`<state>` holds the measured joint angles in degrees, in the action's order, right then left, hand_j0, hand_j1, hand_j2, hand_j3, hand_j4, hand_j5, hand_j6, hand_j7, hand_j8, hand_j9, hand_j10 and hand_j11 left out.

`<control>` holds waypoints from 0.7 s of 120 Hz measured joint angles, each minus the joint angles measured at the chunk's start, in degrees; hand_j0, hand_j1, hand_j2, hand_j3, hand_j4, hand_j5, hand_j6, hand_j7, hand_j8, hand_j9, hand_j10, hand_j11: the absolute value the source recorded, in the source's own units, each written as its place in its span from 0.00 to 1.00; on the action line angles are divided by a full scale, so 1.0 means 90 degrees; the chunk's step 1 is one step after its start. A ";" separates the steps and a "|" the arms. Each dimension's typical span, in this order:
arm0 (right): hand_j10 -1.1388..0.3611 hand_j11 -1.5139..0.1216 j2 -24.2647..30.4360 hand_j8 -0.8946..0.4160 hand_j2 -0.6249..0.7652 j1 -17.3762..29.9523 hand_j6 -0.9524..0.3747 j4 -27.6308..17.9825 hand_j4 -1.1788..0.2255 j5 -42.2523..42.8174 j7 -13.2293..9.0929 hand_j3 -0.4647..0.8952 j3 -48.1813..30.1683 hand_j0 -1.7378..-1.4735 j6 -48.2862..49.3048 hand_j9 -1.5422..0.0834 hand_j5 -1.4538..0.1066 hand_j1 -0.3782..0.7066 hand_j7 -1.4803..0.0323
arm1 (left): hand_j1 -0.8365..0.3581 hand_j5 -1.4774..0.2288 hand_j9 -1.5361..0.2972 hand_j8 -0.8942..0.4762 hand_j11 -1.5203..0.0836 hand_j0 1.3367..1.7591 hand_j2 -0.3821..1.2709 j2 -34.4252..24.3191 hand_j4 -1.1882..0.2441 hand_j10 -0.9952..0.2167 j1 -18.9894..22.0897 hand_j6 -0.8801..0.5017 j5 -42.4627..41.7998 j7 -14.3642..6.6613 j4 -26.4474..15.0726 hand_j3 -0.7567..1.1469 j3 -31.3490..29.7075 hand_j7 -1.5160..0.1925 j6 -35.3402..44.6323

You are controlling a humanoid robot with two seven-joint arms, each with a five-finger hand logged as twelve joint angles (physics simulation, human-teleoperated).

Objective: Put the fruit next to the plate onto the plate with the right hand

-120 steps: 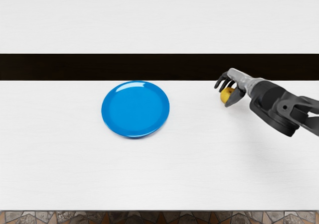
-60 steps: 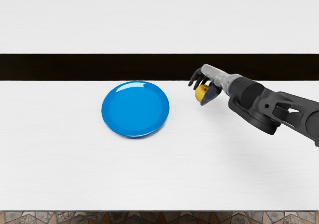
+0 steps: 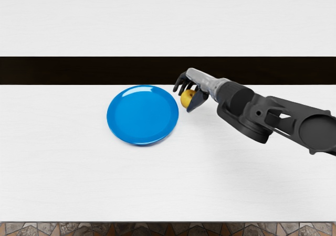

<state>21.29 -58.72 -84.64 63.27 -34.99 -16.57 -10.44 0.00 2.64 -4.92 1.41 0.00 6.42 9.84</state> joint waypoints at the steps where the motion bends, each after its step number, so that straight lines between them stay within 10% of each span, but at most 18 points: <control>1: 0.38 0.44 -0.0017 0.36 0.60 -0.0002 0.26 0.0001 0.42 0.0000 0.0000 0.34 0.0000 0.30 0.0000 0.45 0.42 0.58 0.46 | 0.99 0.87 0.84 0.65 0.95 0.76 0.23 0.0000 0.83 0.82 0.0000 0.64 0.0000 0.0000 0.0000 0.40 0.0000 0.89 0.0000; 84: 0.39 0.44 -0.1289 0.36 0.59 -0.0072 0.27 0.0416 0.41 0.0151 0.0001 0.34 0.0004 0.31 -0.0035 0.46 0.42 0.59 0.46 | 0.99 0.87 0.84 0.65 0.95 0.76 0.23 0.0000 0.83 0.82 0.0000 0.64 0.0002 0.0000 0.0000 0.40 0.0000 0.89 0.0000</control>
<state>9.69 -59.36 -80.90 64.63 -34.98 -16.53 -10.76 0.00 2.64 -4.90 1.41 0.00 6.42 9.84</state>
